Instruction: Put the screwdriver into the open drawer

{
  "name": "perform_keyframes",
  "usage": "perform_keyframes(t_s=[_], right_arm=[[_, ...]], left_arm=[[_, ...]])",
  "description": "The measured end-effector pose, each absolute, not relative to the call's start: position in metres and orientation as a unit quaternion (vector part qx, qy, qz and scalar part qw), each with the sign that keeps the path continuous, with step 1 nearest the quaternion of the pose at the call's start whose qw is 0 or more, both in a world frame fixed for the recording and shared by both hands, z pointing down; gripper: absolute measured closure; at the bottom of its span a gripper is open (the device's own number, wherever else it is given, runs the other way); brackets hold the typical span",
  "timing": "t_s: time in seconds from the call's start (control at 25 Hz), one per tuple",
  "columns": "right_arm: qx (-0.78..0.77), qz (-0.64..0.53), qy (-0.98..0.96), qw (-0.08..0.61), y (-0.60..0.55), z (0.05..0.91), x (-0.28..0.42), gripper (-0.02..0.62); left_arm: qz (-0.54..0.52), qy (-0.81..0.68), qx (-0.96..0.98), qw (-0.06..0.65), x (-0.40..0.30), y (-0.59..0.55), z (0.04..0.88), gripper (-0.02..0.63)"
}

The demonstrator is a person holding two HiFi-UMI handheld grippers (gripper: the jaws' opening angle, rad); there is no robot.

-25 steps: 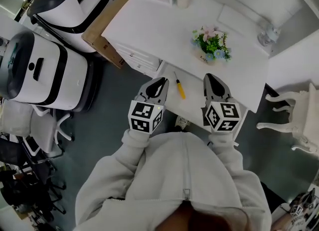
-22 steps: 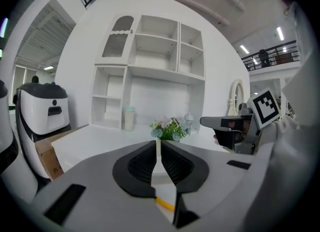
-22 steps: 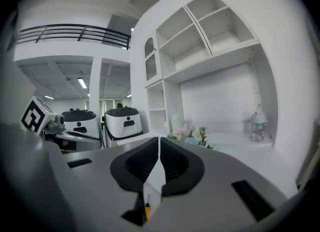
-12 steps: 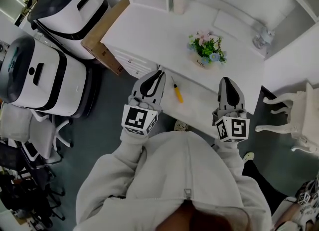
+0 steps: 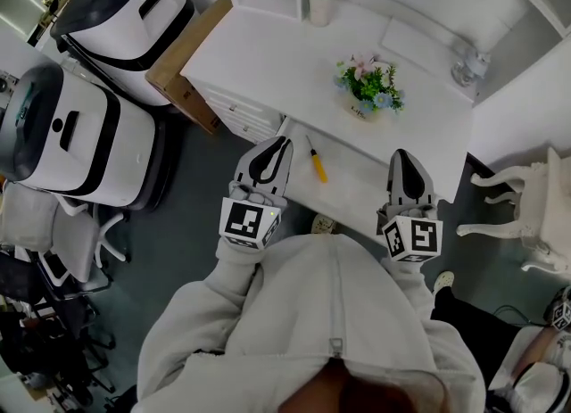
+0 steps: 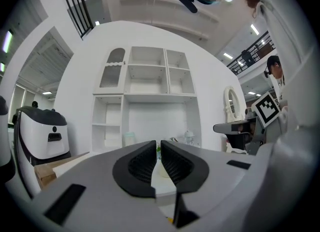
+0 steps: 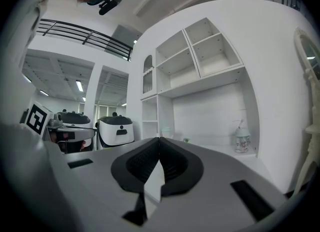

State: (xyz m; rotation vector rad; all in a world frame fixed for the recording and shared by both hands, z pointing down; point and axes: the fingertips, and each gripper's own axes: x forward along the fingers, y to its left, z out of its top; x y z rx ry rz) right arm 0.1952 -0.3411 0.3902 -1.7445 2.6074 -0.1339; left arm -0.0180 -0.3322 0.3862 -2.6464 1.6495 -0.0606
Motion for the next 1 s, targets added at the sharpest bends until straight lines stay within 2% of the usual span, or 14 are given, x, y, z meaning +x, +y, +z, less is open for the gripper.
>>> perform_keyframes(t_s=[1.0], right_arm=[[-0.532, -0.066, 0.844, -0.018, -0.349, 0.404, 0.161, 0.563]], left_arm=[[-0.039, 0.545, -0.838, -0.009, -0.044, -0.323, 0.402, 0.565]])
